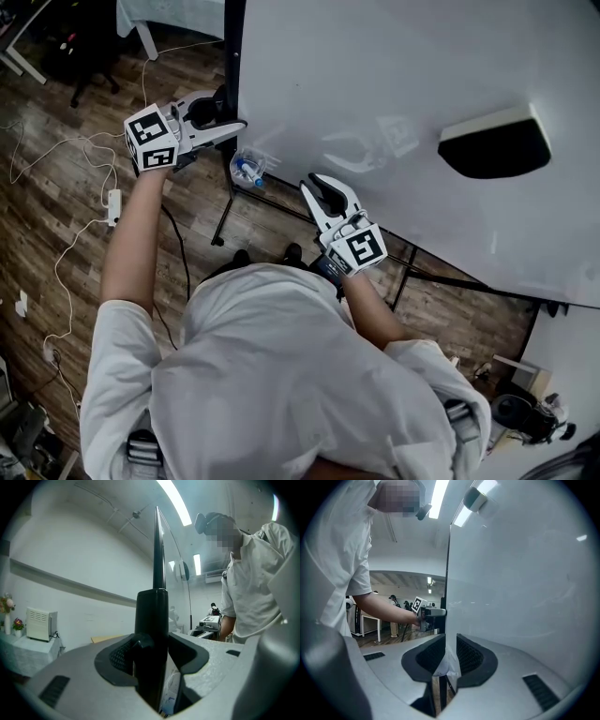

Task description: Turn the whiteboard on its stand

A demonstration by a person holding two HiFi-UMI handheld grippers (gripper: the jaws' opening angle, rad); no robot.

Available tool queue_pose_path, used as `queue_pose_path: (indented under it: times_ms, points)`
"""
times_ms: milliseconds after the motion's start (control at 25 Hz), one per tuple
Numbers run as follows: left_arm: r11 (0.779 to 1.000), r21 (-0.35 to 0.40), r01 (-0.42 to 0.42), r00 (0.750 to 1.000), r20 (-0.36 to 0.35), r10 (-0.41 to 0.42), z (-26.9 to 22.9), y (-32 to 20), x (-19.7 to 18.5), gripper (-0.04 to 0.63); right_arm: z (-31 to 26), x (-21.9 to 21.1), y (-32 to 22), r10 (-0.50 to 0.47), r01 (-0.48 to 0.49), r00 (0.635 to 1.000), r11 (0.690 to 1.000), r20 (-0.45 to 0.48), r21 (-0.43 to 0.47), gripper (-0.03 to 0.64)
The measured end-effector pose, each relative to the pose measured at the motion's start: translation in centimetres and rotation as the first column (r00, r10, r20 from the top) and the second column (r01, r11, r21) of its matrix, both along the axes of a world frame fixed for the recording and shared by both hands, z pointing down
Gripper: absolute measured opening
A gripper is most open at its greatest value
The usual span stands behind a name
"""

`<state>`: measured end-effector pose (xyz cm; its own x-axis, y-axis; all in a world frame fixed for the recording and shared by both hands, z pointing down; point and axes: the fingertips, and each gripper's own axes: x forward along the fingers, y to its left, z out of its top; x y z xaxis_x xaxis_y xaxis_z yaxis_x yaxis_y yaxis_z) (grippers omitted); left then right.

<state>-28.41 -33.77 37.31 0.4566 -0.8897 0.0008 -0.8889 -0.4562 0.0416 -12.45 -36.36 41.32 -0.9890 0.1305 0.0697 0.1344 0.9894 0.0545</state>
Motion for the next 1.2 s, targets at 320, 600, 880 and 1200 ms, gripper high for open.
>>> queue_pose_path:
  times_ms: [320,600,880,1200]
  points:
    - [1.0,-0.007,0.008,1.0,0.01,-0.007,0.4,0.1,-0.1,0.221,0.5,0.7,0.2,-0.006,0.006,1.0,1.0,0.002,0.0,0.067]
    - [1.0,-0.023,0.013,1.0,0.011,-0.013,1.1,0.0,-0.5,0.221,1.0,1.2,0.0,-0.004,0.004,1.0,1.0,0.002,0.0,0.067]
    - [0.999,-0.041,0.013,1.0,0.021,-0.012,2.1,-0.1,-1.1,0.222,2.1,1.7,-0.7,0.004,-0.004,1.0,1.0,0.004,0.001,0.066]
    - [0.999,-0.046,0.013,1.0,0.024,-0.011,0.4,0.1,-0.1,0.222,0.1,4.0,-1.6,0.032,-0.032,0.999,0.998,0.012,0.053,0.066]
